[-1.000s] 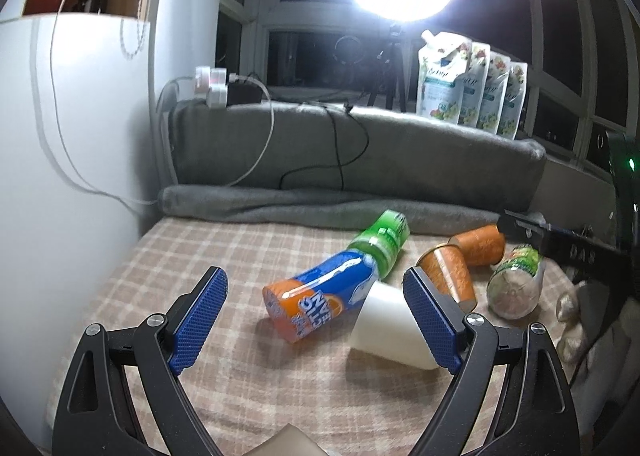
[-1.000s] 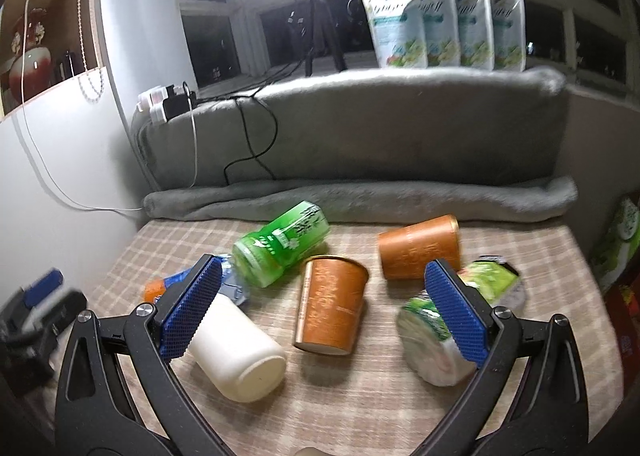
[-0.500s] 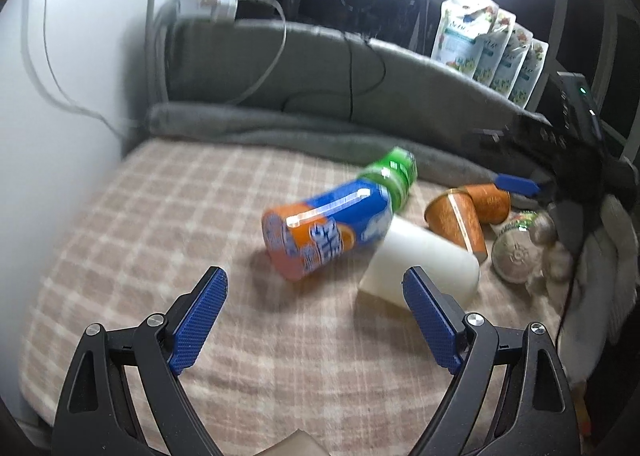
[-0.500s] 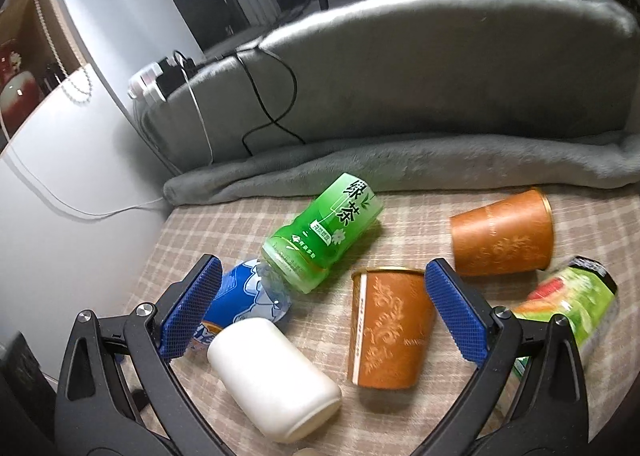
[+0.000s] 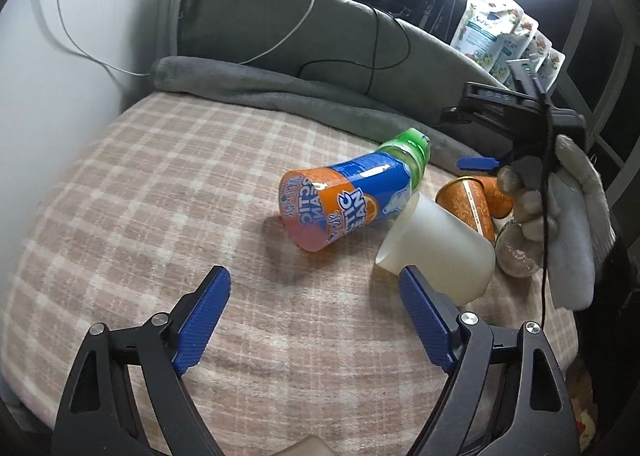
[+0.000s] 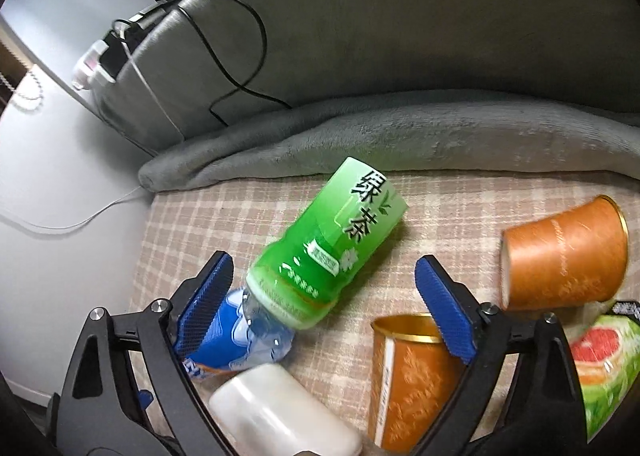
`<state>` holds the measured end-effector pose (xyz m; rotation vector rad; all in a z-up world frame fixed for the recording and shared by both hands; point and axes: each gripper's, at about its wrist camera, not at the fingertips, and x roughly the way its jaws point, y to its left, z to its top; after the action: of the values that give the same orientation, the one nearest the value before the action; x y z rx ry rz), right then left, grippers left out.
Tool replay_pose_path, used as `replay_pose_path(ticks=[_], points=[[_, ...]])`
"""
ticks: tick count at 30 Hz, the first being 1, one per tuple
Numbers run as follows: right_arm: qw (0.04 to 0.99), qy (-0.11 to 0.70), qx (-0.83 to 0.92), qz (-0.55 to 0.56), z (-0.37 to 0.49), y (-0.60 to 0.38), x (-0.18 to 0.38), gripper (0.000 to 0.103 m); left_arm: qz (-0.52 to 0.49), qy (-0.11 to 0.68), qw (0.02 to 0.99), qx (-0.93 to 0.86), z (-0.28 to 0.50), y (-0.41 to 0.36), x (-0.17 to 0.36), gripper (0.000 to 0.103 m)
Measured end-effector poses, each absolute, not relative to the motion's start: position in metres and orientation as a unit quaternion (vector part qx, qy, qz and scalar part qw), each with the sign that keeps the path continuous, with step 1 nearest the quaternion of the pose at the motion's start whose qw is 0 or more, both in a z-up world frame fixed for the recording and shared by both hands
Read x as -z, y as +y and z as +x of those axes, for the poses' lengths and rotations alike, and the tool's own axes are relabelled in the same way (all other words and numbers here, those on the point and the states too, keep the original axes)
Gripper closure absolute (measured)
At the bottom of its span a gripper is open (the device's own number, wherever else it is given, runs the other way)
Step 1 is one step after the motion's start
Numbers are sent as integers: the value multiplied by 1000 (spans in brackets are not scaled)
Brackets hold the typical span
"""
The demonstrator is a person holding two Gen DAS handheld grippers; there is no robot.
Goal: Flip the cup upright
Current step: 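Reach the right gripper to the lying green tea bottle and close on it, then lift the green tea bottle with the right gripper and swing it toward the left tool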
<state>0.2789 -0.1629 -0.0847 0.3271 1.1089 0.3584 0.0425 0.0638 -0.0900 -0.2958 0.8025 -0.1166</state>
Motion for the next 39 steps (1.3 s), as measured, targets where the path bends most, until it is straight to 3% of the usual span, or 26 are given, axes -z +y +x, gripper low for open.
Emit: replay_pose_path(ticks=[6, 19, 23, 26, 39], points=[[803, 560, -154, 137, 304, -144, 101, 13, -155, 392, 905, 52, 45, 74, 93, 27], [783, 596, -131, 117, 326, -124, 127, 16, -166, 392, 904, 47, 45, 85, 97, 29], [773, 605, -135, 135, 330, -123, 134, 22, -163, 390, 905, 45, 44, 85, 96, 29], [775, 602, -136, 135, 331, -122, 135, 29, -158, 389, 907, 43, 43, 84, 94, 29], [828, 527, -156, 114, 305, -131, 95, 30, -112, 355, 928, 22, 36, 74, 76, 29]])
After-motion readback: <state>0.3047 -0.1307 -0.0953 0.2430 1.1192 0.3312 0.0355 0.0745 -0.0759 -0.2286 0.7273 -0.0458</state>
